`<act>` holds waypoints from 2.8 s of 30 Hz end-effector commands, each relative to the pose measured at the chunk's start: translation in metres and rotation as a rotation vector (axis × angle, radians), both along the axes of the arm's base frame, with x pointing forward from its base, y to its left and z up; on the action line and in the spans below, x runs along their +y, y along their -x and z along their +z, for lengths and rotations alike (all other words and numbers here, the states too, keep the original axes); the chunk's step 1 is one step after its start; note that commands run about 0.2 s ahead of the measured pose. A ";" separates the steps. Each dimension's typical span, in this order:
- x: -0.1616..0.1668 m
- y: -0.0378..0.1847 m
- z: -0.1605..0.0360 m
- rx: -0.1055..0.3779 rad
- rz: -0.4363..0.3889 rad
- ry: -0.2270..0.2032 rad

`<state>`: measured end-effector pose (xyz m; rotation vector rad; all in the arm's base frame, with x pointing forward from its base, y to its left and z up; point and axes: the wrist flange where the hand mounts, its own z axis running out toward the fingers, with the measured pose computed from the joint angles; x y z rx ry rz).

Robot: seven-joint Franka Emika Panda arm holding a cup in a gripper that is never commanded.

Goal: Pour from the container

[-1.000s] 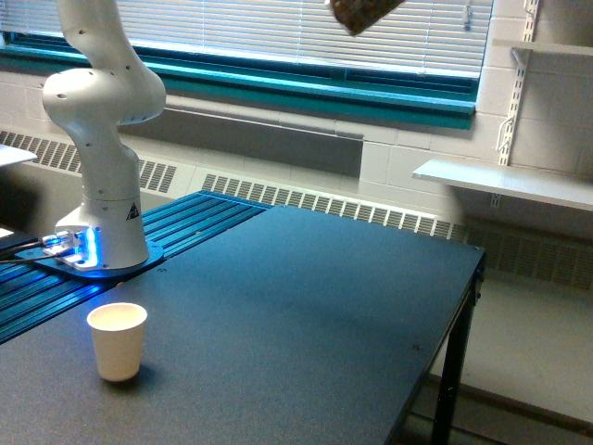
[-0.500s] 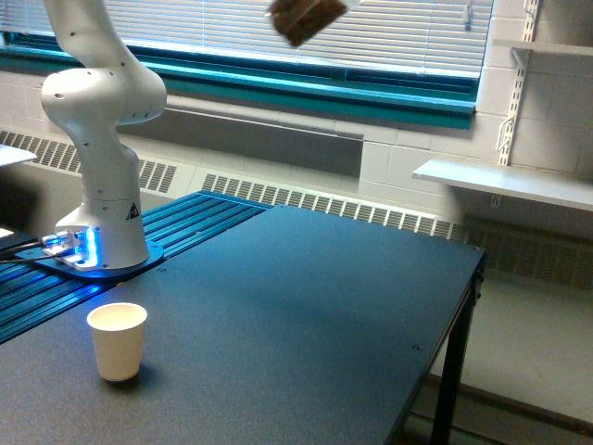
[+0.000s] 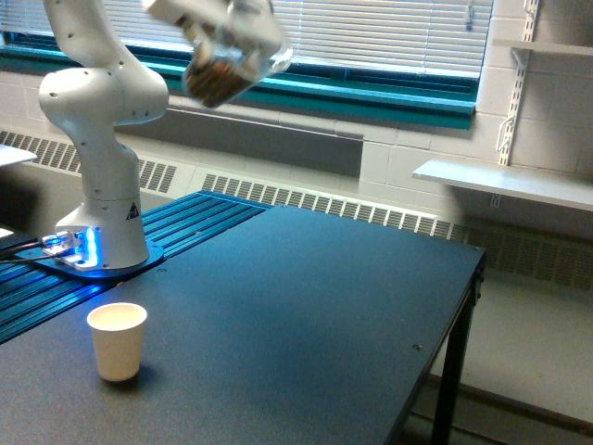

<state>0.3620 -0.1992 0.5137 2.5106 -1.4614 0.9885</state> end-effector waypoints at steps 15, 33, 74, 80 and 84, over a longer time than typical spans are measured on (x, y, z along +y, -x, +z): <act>-0.028 0.046 -0.066 0.058 -0.120 -0.094; -0.033 0.086 -0.116 0.130 -0.200 -0.173; -0.030 0.129 -0.207 0.244 -0.321 -0.331; -0.027 0.130 -0.216 0.254 -0.327 -0.353; -0.028 0.132 -0.223 0.265 -0.335 -0.365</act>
